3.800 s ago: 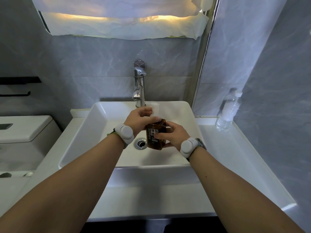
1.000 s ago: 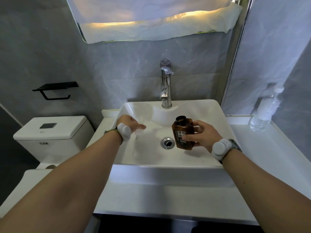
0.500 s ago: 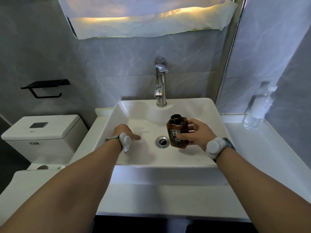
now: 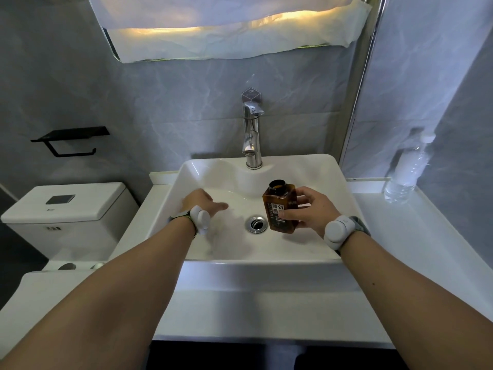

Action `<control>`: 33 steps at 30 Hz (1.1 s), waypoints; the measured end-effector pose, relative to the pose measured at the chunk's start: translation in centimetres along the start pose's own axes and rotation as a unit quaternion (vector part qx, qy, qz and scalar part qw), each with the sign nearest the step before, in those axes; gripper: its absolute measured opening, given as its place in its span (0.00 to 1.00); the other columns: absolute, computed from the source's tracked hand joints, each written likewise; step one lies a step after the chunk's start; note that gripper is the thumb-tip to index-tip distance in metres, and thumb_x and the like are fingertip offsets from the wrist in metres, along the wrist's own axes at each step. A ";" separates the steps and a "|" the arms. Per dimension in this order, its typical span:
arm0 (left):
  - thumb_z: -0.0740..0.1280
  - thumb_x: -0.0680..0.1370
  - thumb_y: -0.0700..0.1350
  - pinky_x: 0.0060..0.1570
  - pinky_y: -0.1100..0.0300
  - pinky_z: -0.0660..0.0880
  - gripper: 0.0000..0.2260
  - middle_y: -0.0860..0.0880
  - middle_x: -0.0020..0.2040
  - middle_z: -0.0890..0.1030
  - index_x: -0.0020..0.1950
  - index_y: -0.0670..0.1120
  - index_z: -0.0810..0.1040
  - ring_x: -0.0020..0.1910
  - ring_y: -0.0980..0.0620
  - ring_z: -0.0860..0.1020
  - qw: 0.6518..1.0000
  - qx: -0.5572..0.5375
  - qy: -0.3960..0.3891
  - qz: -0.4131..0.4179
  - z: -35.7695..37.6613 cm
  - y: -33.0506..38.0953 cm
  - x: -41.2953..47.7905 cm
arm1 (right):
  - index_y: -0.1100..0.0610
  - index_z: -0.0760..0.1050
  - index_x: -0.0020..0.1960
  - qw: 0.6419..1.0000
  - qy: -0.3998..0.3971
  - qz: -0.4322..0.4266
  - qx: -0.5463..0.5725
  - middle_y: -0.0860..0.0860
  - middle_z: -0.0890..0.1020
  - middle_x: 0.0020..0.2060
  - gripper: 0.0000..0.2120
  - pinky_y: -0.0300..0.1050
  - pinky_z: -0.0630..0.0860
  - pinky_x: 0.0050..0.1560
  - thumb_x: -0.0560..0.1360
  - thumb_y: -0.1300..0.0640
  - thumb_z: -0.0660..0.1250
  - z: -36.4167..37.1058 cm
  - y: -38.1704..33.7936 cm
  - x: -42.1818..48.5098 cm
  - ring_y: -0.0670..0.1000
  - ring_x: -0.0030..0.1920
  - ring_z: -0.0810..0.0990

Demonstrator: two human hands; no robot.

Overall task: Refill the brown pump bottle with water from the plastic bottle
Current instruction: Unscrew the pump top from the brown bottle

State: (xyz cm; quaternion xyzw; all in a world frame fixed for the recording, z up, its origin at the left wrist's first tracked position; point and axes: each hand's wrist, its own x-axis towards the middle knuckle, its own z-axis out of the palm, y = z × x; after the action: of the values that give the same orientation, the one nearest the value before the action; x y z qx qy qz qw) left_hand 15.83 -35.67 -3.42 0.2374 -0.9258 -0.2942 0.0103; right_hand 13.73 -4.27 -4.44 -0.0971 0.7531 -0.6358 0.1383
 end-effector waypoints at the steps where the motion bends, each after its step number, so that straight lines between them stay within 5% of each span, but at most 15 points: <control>1: 0.80 0.70 0.59 0.57 0.51 0.75 0.18 0.50 0.43 0.80 0.42 0.48 0.78 0.55 0.41 0.78 1.000 0.002 0.013 0.014 0.1 0.4 -0.1 | 0.47 0.79 0.60 1.000 0.000 0.000 -0.001 0.51 0.83 0.56 0.25 0.50 0.86 0.42 0.67 0.58 0.84 0.0 0.0 0.0 0.55 0.55 0.83; 4: 0.78 0.71 0.54 0.53 0.53 0.73 0.11 0.56 0.42 0.79 0.42 0.52 0.79 0.58 0.42 0.75 0.998 -0.044 0.014 0.046 0.5 2.0 -0.8 | 0.48 0.80 0.61 1.000 -0.005 0.000 0.004 0.52 0.83 0.56 0.26 0.50 0.87 0.42 0.67 0.58 0.84 0.0 0.1 0.0 0.56 0.55 0.84; 8: 0.77 0.74 0.41 0.43 0.59 0.75 0.06 0.49 0.46 0.83 0.47 0.48 0.82 0.48 0.47 0.81 0.978 -0.167 -0.079 0.094 1.8 4.3 -2.2 | 0.46 0.81 0.62 1.000 -0.007 -0.008 0.009 0.50 0.85 0.55 0.25 0.57 0.87 0.49 0.68 0.56 0.84 -0.2 0.2 -0.2 0.56 0.56 0.85; 11: 0.75 0.74 0.36 0.47 0.65 0.76 0.13 0.49 0.53 0.85 0.57 0.47 0.82 0.53 0.48 0.82 0.953 -0.207 -0.159 0.153 2.8 5.5 -3.4 | 0.43 0.80 0.64 0.999 0.001 -0.022 -0.027 0.48 0.84 0.55 0.25 0.57 0.86 0.53 0.69 0.53 0.83 -0.1 0.0 -0.3 0.54 0.56 0.84; 14: 0.76 0.68 0.43 0.53 0.65 0.76 0.24 0.52 0.58 0.85 0.64 0.49 0.79 0.60 0.54 0.82 0.928 -0.238 -0.210 0.195 3.5 6.2 -4.4 | 0.43 0.80 0.65 0.999 -0.004 -0.035 -0.019 0.48 0.84 0.56 0.26 0.46 0.86 0.47 0.70 0.54 0.82 0.1 -0.1 -0.5 0.52 0.56 0.84; 17: 0.79 0.67 0.44 0.56 0.63 0.77 0.28 0.54 0.60 0.85 0.67 0.53 0.78 0.62 0.58 0.82 0.921 -0.249 -0.202 0.219 4.4 6.5 -4.7 | 0.43 0.78 0.66 0.999 0.003 -0.041 -0.024 0.48 0.84 0.57 0.26 0.39 0.84 0.43 0.71 0.54 0.81 0.0 -0.3 -0.7 0.49 0.56 0.84; 21: 0.81 0.71 0.39 0.46 0.70 0.79 0.26 0.56 0.57 0.86 0.65 0.55 0.79 0.54 0.63 0.84 0.928 -0.244 -0.171 0.225 5.1 6.1 -4.4 | 0.45 0.77 0.67 0.999 -0.012 -0.028 -0.017 0.49 0.85 0.56 0.27 0.40 0.84 0.46 0.72 0.58 0.81 0.1 -0.2 -0.7 0.49 0.56 0.84; 26: 0.82 0.68 0.34 0.46 0.53 0.86 0.28 0.46 0.57 0.84 0.64 0.48 0.78 0.49 0.46 0.86 0.940 -0.206 -0.182 0.201 5.7 5.4 -4.2 | 0.55 0.77 0.68 0.998 -0.050 0.024 -0.017 0.56 0.86 0.57 0.30 0.56 0.86 0.55 0.69 0.68 0.80 0.2 0.1 -0.4 0.58 0.57 0.86; 33: 0.83 0.67 0.33 0.49 0.49 0.85 0.28 0.45 0.54 0.83 0.62 0.46 0.75 0.46 0.46 0.85 0.947 -0.160 -0.212 0.184 6.5 5.1 -4.1 | 0.57 0.79 0.65 0.996 -0.060 0.050 -0.033 0.56 0.86 0.58 0.29 0.60 0.85 0.56 0.66 0.67 0.82 0.2 0.3 -0.5 0.58 0.57 0.86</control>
State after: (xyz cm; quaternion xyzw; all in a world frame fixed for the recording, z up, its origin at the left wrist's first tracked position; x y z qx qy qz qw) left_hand 16.23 -26.72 -5.53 -0.0093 -0.8750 -0.4748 -0.0940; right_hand 14.28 -4.26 -4.77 -0.1018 0.7682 -0.5955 0.2120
